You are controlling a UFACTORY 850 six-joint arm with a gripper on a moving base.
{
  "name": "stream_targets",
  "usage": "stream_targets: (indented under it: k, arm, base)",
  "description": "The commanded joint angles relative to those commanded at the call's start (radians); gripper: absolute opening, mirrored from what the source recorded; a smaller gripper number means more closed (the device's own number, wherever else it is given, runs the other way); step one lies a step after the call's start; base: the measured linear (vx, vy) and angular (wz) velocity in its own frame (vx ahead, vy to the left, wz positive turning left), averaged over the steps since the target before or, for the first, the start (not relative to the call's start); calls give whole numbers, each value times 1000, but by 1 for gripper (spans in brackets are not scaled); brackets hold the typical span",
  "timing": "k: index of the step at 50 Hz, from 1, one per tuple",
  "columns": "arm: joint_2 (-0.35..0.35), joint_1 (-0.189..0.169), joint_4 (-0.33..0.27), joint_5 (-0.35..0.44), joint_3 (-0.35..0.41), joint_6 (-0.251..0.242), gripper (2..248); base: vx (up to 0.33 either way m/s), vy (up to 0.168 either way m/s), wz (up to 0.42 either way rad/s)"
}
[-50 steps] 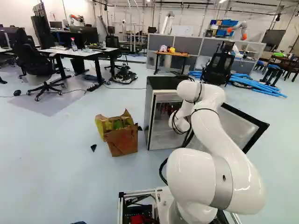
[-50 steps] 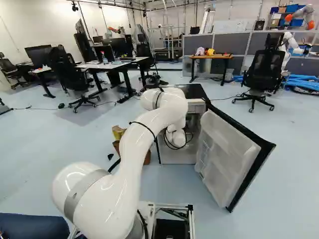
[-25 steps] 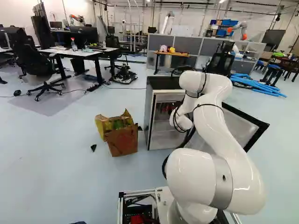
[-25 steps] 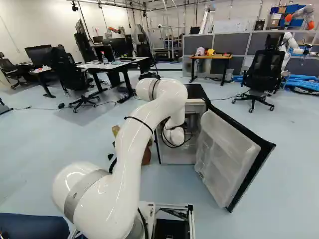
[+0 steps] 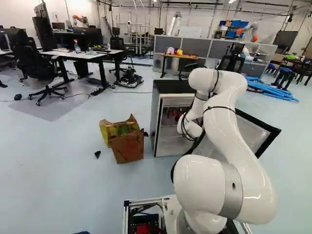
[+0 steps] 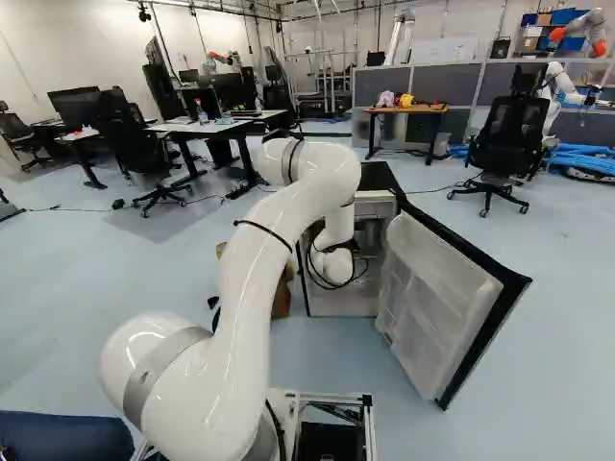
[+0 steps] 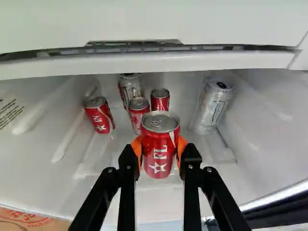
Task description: Grab a drink from the fridge
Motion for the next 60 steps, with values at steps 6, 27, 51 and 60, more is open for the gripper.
stream_targets:
  k: [6, 27, 51, 60]
  arm:
    - [20, -1, 0, 0, 36, 0, 93]
    - [139, -6, 0, 0, 196, 0, 93]
    - [293, -12, 0, 0, 379, 0, 93]
    - [352, -14, 0, 0, 445, 0, 93]
  base:
    - [0, 0, 0]
    - [0, 0, 0]
    - [0, 0, 0]
    - [0, 0, 0]
